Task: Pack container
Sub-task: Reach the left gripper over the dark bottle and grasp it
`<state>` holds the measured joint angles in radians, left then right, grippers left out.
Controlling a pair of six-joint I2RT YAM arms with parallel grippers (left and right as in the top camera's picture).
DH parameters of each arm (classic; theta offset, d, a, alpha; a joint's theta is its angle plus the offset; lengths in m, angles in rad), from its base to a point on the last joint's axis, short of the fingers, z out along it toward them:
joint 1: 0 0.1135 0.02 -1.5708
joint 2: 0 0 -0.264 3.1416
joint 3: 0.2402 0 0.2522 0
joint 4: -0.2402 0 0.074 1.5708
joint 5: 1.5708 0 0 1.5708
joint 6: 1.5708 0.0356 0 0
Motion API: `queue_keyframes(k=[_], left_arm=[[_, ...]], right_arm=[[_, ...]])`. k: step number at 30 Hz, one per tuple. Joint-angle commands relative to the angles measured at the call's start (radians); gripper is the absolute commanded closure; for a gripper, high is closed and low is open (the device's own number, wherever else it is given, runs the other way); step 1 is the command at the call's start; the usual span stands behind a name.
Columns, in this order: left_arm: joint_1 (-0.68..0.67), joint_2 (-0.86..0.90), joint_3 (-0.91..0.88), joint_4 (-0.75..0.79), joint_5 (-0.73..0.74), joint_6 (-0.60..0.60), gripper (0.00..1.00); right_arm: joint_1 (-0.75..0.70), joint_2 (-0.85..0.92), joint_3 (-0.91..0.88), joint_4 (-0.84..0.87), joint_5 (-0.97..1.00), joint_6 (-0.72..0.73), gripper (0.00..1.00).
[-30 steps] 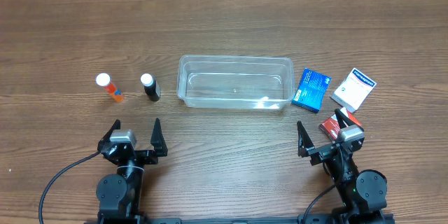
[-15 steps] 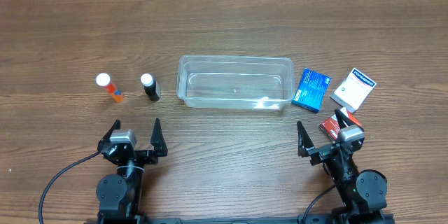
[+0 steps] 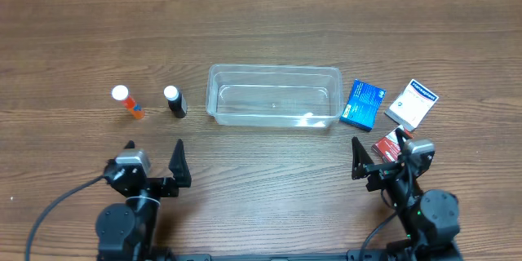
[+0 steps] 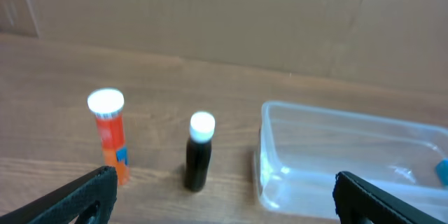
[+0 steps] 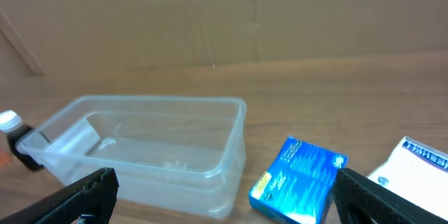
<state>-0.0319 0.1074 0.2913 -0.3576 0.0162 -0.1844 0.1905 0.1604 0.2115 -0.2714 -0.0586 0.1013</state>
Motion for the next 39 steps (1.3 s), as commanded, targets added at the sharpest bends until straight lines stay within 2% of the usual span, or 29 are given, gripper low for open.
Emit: queue_keyframes(k=[1, 6, 8, 12, 15, 19, 26, 30, 39], left_arm=[[0.005, 0.155, 0.175, -0.067, 0.011, -0.014, 0.00], [0.005, 0.492, 0.494, -0.303, 0.011, -0.014, 0.00], [0.005, 0.632, 0.648, -0.451, 0.012, -0.014, 0.00], [0.005, 0.855, 0.930, -0.743, 0.014, -0.014, 0.00], [0.005, 0.953, 1.061, -0.869, 0.039, -0.014, 0.00], [0.005, 1.070, 1.210, -0.927, 0.044, -0.020, 0.00], [0.005, 1.399, 1.469, -0.998, 0.007, -0.021, 0.00], [0.005, 1.553, 1.477, -0.972, 0.006, -0.021, 0.00], [0.005, 1.798, 1.477, -0.924, -0.008, -0.022, 0.00]], right_arm=[[0.005, 0.143, 0.185, -0.062, 0.015, 0.008, 0.00], [0.005, 0.414, 0.471, -0.296, -0.016, 0.016, 0.00], [0.005, 0.523, 0.588, -0.422, -0.034, 0.030, 0.00], [0.005, 0.714, 0.802, -0.669, -0.093, 0.030, 0.00], [0.005, 0.790, 0.877, -0.766, -0.084, 0.030, 0.00], [0.003, 0.861, 0.884, -0.816, -0.005, 0.084, 0.00], [-0.085, 0.919, 0.884, -0.856, -0.003, 0.048, 0.00], [-0.132, 0.918, 0.884, -0.863, -0.014, 0.049, 0.00], [-0.132, 0.919, 0.883, -0.868, -0.014, 0.048, 0.00]])
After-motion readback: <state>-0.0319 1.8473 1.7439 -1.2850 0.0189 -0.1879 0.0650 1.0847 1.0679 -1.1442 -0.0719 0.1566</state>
